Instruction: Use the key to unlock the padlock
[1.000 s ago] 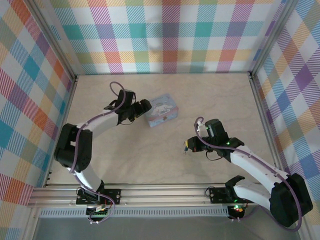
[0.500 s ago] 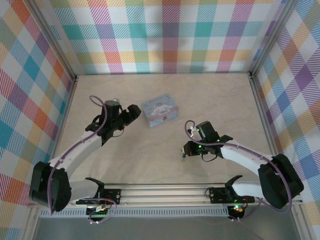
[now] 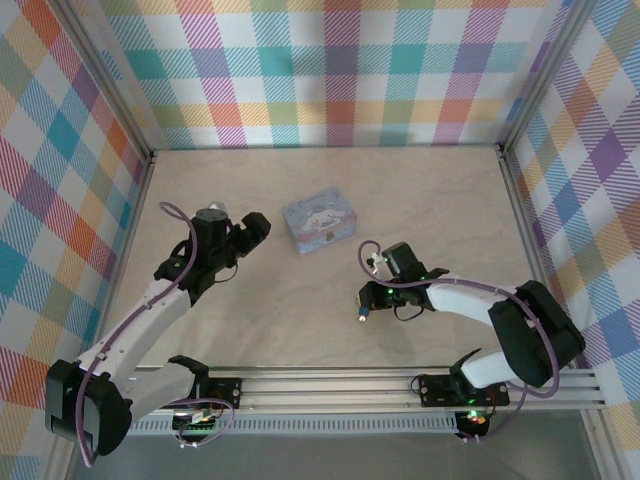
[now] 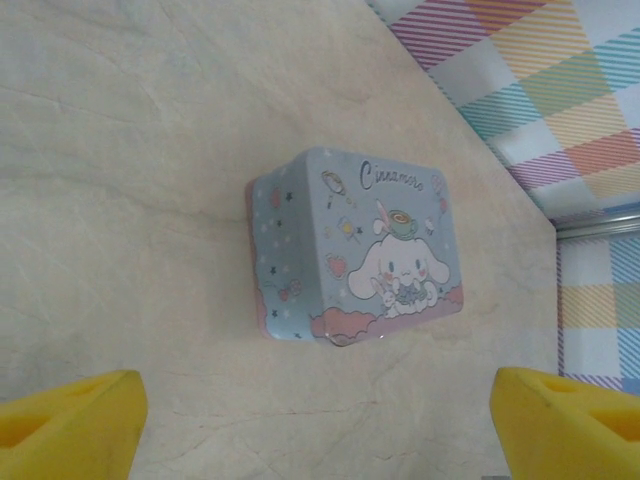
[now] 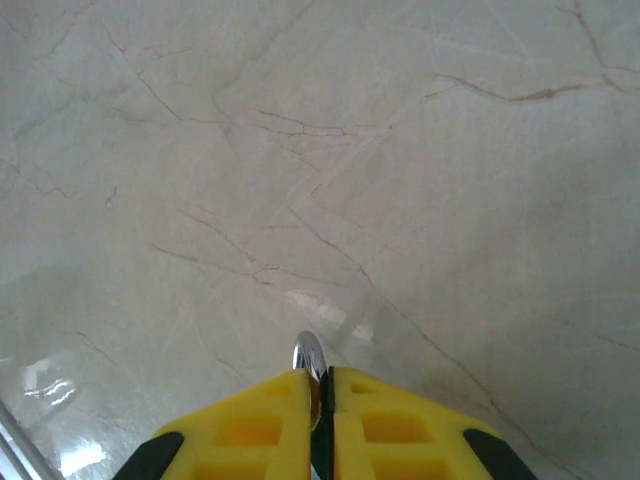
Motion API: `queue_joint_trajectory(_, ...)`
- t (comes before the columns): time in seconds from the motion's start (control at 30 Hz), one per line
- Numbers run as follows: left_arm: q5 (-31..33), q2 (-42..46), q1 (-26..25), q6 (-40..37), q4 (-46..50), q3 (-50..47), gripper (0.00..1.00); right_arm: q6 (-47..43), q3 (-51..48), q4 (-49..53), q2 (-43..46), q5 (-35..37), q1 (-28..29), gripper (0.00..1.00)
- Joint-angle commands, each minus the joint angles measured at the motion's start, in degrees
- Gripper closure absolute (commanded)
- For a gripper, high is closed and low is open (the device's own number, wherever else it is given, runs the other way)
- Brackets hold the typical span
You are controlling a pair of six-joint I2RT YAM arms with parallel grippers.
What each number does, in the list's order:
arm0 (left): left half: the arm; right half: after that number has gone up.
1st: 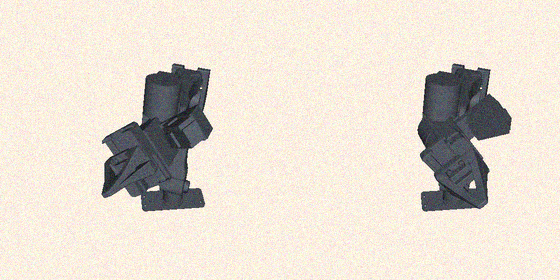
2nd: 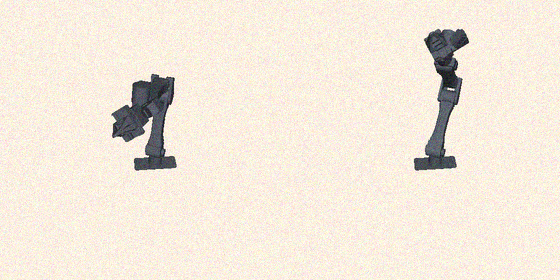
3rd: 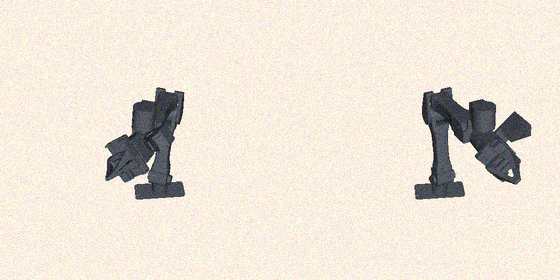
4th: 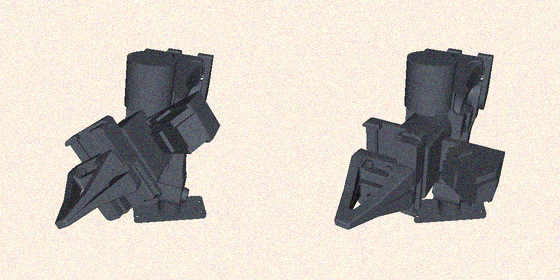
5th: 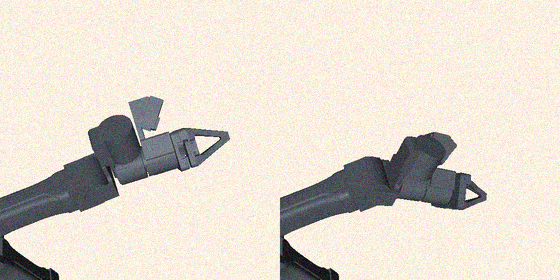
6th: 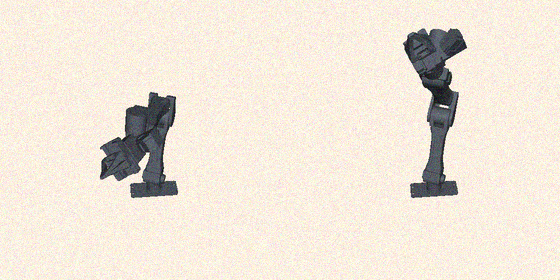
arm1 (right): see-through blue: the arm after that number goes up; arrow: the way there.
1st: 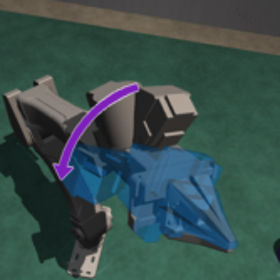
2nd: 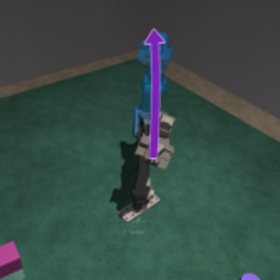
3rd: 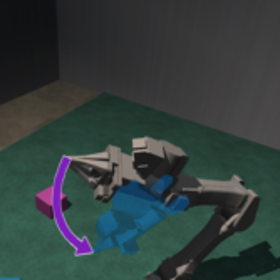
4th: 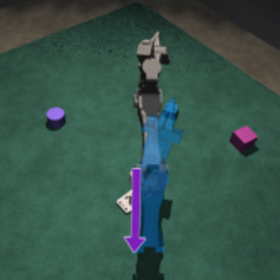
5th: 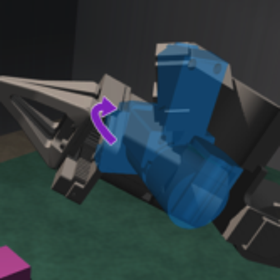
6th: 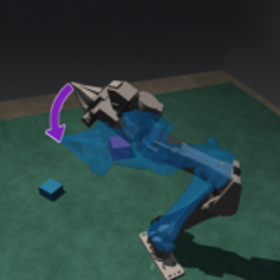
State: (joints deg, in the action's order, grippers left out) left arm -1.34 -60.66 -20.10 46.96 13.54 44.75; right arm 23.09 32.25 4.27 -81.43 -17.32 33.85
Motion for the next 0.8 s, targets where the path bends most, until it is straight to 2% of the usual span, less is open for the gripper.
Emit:
queue_joint_trajectory(0.0,1.74,1.12,0.67,0.01,1.58,-0.51,0.11,0.11,0.7,-2.67,-0.66,-0.09,0.44,0.83)
queue_joint_trajectory(0.27,4.05,1.3,0.67,-0.44,5.01,1.74,0.1,-1.59,1.69,0.29,3.42,4.44,0.39,0.74)
queue_joint_trajectory(0.37,6.49,1.96,0.67,-1.45,6.02,2.91,0.1,-2.81,2.76,1.91,7.17,7.96,0.34,0.67)
queue_joint_trajectory(0.47,11.41,3.1,0.67,-4.68,6.76,3.89,0.09,-4.67,3.87,2.55,11.2,12.67,0.26,0.55)
queue_joint_trajectory(0.57,19.74,4.49,0.8,-9.28,6.79,4.63,0.01,-7.34,4.65,2.44,14.56,17.84,-0.46,0.37)
queue_joint_trajectory(0.67,26.65,6.25,1.02,-15.18,3.18,3.24,0.0,-10.71,5.49,1.96,17.21,20.65,-2.37,0.18)
queue_joint_trajectory(0.77,33.53,7.8,1.63,-20.8,-4.09,-0.93,0.0,-13.5,5.02,0.24,19.29,22.77,-5.39,0.04)
